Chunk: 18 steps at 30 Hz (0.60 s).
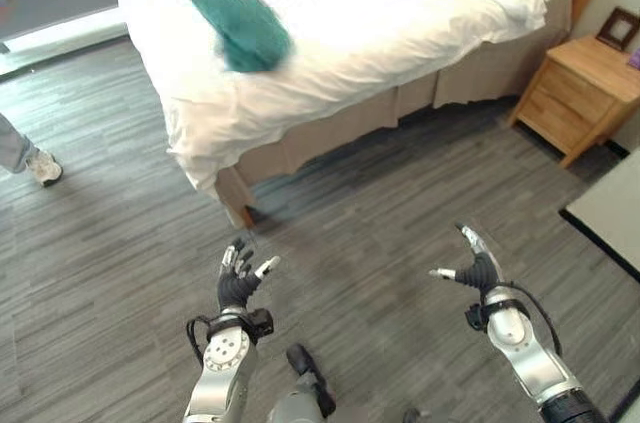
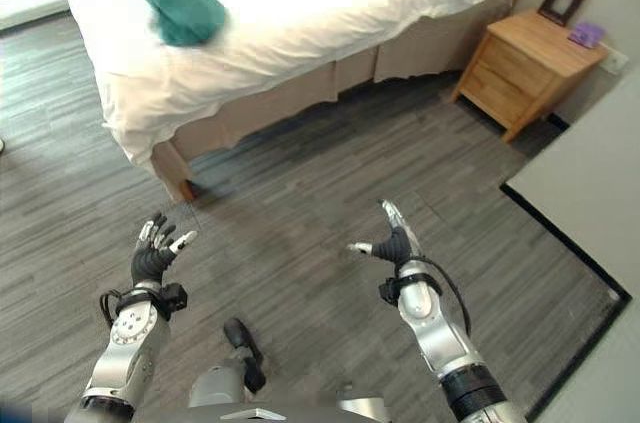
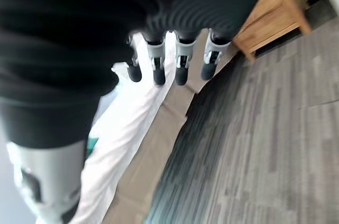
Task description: Pick up bed clothes into laundry basket.
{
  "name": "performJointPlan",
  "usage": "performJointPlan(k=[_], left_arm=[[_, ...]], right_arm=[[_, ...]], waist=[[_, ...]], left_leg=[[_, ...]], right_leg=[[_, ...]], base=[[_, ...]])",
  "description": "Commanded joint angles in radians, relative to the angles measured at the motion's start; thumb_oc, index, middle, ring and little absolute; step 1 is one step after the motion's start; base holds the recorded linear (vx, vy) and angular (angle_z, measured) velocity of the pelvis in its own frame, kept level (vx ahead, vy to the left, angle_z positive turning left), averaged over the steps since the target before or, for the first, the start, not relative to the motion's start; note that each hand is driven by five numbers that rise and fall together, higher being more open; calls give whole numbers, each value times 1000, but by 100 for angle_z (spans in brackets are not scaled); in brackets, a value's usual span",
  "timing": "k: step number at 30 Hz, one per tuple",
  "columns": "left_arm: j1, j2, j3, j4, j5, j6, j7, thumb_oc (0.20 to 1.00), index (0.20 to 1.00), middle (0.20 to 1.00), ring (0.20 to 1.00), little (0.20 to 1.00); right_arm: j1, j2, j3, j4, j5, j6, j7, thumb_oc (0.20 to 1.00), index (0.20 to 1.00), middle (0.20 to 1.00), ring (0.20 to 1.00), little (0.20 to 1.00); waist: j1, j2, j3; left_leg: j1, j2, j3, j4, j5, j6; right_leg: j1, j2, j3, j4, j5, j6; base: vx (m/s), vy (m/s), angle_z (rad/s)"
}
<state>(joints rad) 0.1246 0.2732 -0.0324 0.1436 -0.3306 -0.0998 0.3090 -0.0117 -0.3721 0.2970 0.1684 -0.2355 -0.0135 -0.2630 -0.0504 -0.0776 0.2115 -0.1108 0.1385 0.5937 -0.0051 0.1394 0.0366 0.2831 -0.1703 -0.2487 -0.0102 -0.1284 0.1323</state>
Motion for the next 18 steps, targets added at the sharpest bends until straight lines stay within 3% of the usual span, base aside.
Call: performJointPlan(k=[1,2,4,6,7,9,10,11,12,13,15,18], left_arm=[[-75,82,-8,-64,49,-29,-7,1000,1000,1000,1000,1000],[-101,96,-28,-67,37,-24,-14,1000,1000,1000,1000,1000],[-112,101,-32,-70,44,-25,-16,1000,1000,1000,1000,1000],[-128,108,-42,-78,52,-26,-16,1000,1000,1000,1000,1000],[-144,104,-51,-74,47,-24,-10,1000,1000,1000,1000,1000],[-152,100,-54,-70,38,-27,-11,1000,1000,1000,1000,1000],[-152,100,-54,-70,38,-27,-11,1000,1000,1000,1000,1000],[-163,92,-68,-54,25,-32,-12,1000,1000,1000,1000,1000],[-169,88,-69,-47,2,-32,-21,1000,1000,1000,1000,1000],[-169,88,-69,-47,2,-32,-21,1000,1000,1000,1000,1000],[-197,82,-69,-32,-25,-44,-22,1000,1000,1000,1000,1000],[-213,77,-74,-22,-32,-53,-23,1000,1000,1000,1000,1000]], right_arm=[[-116,8,9,-41,-27,-47,-13,1000,1000,1000,1000,1000],[-135,4,9,-49,-42,-38,-17,1000,1000,1000,1000,1000],[-147,5,10,-54,-52,-40,-21,1000,1000,1000,1000,1000],[-165,5,6,-64,-62,-43,-32,1000,1000,1000,1000,1000],[-177,-10,3,-71,-78,-45,-43,1000,1000,1000,1000,1000],[-192,-23,-1,-71,-78,-42,-48,1000,1000,1000,1000,1000],[-192,-23,-1,-71,-78,-42,-48,1000,1000,1000,1000,1000],[-210,-35,-5,-65,-72,-44,-53,1000,1000,1000,1000,1000],[-223,-50,-8,-68,-78,-39,-55,1000,1000,1000,1000,1000],[-224,-50,-8,-68,-78,-39,-55,1000,1000,1000,1000,1000],[-303,-79,9,-51,-115,-19,-64,1000,1000,1000,1000,1000],[-349,-93,15,-34,-137,-7,-70,1000,1000,1000,1000,1000]], waist=[[-3,-40,11],[-31,-49,27],[-35,-45,30],[-46,-27,39],[-63,-26,45],[-73,-28,41],[-74,-28,42],[-92,-41,25],[-100,-46,24],[-101,-45,25],[-106,-51,13],[-116,-59,9]], left_leg=[[72,24,-49,-18,-51,-92],[120,1,-51,-41,-77,-63],[149,-5,-44,-64,-87,-50],[181,11,-33,-72,-92,-36],[216,0,-56,-80,-113,-46],[235,-1,-76,-76,-129,-57],[236,-1,-77,-76,-129,-57],[262,-12,-115,-82,-158,-78],[280,-10,-137,-81,-174,-86],[281,-10,-137,-81,-174,-86],[335,-6,-159,-80,-209,-109],[375,-12,-174,-74,-235,-115]], right_leg=[[-100,-45,51,322,49,72],[-196,-49,89,514,157,97],[-246,-54,97,593,186,105],[-322,-70,59,655,216,87],[-354,-71,24,556,166,59],[-352,-67,6,423,124,42],[-350,-67,5,422,124,42],[-358,-36,50,184,100,31],[-358,-26,88,98,121,36],[-356,-26,87,97,122,36],[-419,-46,116,-18,194,64],[-432,-35,129,-18,200,63]], base=[[285,178,36],[312,180,72],[300,128,66],[308,32,48],[355,-34,48],[351,-72,50],[399,-180,54],[426,-204,60],[426,-204,72],[401,-192,85],[440,-193,76],[312,-152,33]])
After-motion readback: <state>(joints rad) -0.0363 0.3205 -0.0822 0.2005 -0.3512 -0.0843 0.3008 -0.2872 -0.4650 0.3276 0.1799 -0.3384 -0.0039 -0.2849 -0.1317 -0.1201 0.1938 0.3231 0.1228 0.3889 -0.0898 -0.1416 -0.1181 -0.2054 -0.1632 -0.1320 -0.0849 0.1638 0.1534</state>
